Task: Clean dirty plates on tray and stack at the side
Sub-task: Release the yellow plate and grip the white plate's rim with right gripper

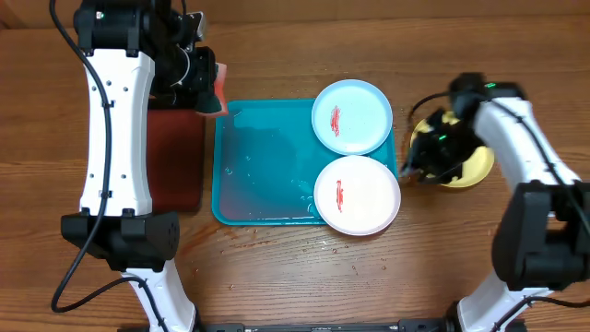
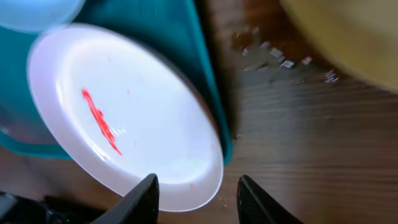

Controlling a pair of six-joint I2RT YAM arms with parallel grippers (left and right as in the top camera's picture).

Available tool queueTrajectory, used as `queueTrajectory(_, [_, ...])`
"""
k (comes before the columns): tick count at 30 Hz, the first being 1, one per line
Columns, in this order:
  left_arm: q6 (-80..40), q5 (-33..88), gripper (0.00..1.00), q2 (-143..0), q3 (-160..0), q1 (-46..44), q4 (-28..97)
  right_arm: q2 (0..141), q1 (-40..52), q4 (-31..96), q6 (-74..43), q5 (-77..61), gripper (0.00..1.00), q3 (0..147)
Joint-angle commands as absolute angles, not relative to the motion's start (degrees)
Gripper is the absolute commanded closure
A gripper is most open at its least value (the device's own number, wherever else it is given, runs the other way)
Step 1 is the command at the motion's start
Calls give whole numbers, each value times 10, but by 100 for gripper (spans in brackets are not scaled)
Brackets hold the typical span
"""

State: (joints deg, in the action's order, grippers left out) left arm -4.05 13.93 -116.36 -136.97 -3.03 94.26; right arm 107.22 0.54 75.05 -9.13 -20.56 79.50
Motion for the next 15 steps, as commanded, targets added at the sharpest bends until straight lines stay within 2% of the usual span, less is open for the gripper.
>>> queueTrajectory(1, [-39,132,96,-1169,-1370,-31,941,1067,50,714,-133,-145,59,746])
queueTrajectory(11, [-38,131,96,-1169,-1370,-31,942,1067,98,606,-168,-94,74,674])
queueTrajectory(15, [-38,131,96,-1169,-1370,-31,942,1067,104,601,-168,-94,88,667])
